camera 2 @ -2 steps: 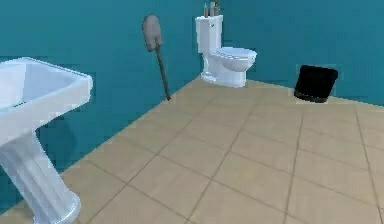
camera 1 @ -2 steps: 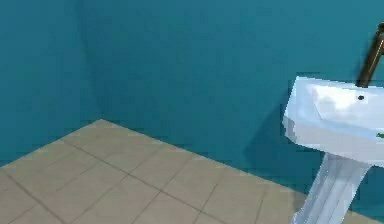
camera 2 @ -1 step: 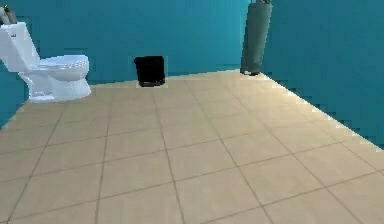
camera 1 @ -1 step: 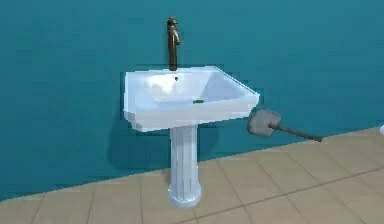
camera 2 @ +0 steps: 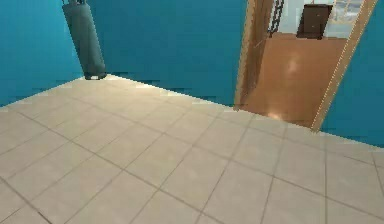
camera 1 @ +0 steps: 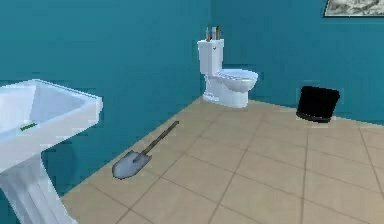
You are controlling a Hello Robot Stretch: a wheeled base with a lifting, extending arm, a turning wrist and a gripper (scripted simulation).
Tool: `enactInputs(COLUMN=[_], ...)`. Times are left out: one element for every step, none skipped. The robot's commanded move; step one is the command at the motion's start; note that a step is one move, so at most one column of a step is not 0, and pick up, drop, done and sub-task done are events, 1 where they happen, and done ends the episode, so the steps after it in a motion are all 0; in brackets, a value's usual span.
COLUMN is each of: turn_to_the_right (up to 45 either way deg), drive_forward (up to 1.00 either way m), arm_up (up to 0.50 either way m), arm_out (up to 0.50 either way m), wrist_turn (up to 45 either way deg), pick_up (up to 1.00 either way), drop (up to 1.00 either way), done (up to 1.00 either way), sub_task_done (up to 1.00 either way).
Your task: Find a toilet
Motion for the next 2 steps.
enactInputs(turn_to_the_right=[27.0, 0.0], drive_forward=[0.00, 1.00], arm_up=[0.00, 0.00], arm_out=[0.00, 0.00], wrist_turn=[0.0, 0.0], pick_up=[0.00, 0.00], drop=[0.00, 0.00], done=[0.00, 0.00], sub_task_done=[0.00, 0.00])
